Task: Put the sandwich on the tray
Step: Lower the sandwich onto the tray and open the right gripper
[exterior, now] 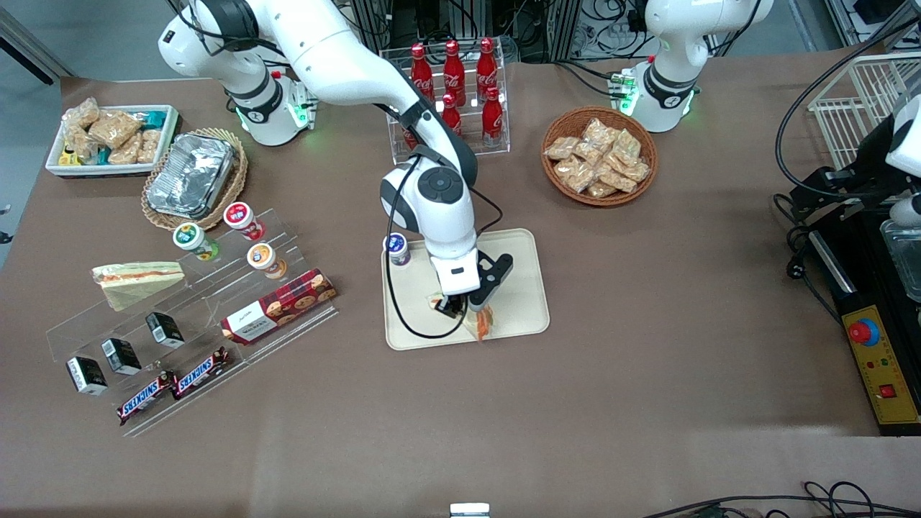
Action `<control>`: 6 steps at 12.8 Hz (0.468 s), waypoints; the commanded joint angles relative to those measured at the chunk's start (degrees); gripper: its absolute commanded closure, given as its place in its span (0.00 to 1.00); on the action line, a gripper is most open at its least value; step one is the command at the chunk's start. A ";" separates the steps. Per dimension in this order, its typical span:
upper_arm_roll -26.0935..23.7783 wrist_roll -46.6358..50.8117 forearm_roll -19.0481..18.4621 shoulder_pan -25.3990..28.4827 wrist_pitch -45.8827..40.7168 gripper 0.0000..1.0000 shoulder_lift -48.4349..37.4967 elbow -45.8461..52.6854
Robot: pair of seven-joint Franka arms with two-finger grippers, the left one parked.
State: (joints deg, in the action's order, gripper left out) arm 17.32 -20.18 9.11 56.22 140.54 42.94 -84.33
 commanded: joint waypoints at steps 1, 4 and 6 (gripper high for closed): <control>-5.44 -17.98 9.23 -6.11 1.76 1.00 0.30 -0.65; -5.90 -31.02 14.97 -7.18 1.32 1.00 0.47 -1.01; -6.51 -35.26 16.11 -7.18 1.41 1.00 0.56 -2.32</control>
State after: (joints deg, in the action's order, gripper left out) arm 11.85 -50.48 22.48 48.99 140.99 43.65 -85.37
